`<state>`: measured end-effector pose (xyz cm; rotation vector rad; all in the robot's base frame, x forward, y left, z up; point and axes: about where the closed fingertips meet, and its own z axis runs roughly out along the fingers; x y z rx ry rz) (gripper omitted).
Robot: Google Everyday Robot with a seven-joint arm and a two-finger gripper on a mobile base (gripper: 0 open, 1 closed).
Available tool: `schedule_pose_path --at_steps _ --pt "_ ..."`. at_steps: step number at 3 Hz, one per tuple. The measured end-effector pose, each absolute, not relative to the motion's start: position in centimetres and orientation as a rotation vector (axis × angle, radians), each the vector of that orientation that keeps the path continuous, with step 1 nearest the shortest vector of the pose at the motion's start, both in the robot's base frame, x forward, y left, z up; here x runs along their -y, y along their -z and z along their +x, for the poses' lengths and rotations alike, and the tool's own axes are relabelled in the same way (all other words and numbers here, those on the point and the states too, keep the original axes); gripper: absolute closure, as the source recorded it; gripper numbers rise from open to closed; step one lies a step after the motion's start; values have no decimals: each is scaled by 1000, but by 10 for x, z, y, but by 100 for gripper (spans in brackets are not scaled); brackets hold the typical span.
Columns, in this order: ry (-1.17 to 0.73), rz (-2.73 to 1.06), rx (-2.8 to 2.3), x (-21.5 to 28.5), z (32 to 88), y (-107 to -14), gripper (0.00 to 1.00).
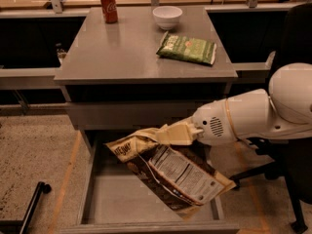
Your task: Place brown chip bag into middle drawer
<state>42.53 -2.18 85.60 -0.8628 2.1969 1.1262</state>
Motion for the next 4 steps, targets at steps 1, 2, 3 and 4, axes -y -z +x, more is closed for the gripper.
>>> schedule_pose_path --at_steps 1,2,3,4 --pt "-1102 -930 -2200 11 443 -855 100" --pt "-1130 -919 -2244 9 453 -827 100" --pt "-1172 -839 -2320 17 453 -781 82" --pt "-1223 -754 -2394 22 447 -719 59"
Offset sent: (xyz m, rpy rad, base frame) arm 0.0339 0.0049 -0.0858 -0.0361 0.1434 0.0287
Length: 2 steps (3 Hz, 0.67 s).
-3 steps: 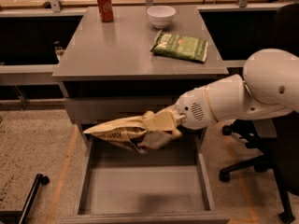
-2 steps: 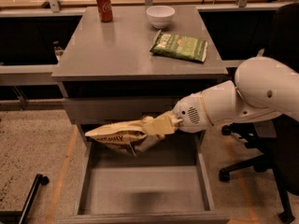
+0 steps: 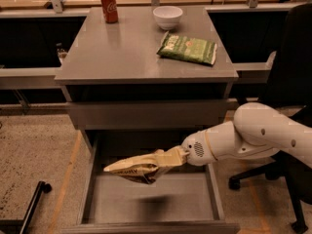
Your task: Place brown chip bag into middle drawer
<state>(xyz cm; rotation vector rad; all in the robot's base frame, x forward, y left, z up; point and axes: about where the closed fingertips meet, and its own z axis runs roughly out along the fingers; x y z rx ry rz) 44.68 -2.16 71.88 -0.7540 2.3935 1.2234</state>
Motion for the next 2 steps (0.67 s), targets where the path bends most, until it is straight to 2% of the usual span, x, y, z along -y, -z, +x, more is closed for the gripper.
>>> schedule_pose_path --at_steps 2 --pt "-1376 -535 -2526 23 410 -614 12"
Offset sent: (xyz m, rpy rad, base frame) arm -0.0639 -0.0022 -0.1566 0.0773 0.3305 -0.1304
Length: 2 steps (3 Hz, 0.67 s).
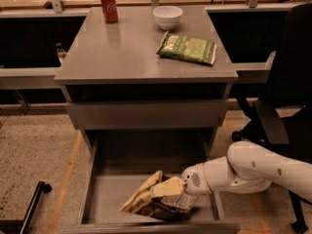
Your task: Place brown chip bag into middle drawer
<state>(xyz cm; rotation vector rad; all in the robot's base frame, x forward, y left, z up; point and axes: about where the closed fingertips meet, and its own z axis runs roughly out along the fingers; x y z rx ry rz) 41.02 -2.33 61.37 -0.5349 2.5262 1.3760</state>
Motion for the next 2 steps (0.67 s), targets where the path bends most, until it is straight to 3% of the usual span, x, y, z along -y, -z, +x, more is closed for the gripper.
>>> schedule_pose_path --at_steps 1,2 --pt "-1379 -541 -2528 22 409 -613 0" --pt "-1379 -541 -2528 22 409 -613 0"
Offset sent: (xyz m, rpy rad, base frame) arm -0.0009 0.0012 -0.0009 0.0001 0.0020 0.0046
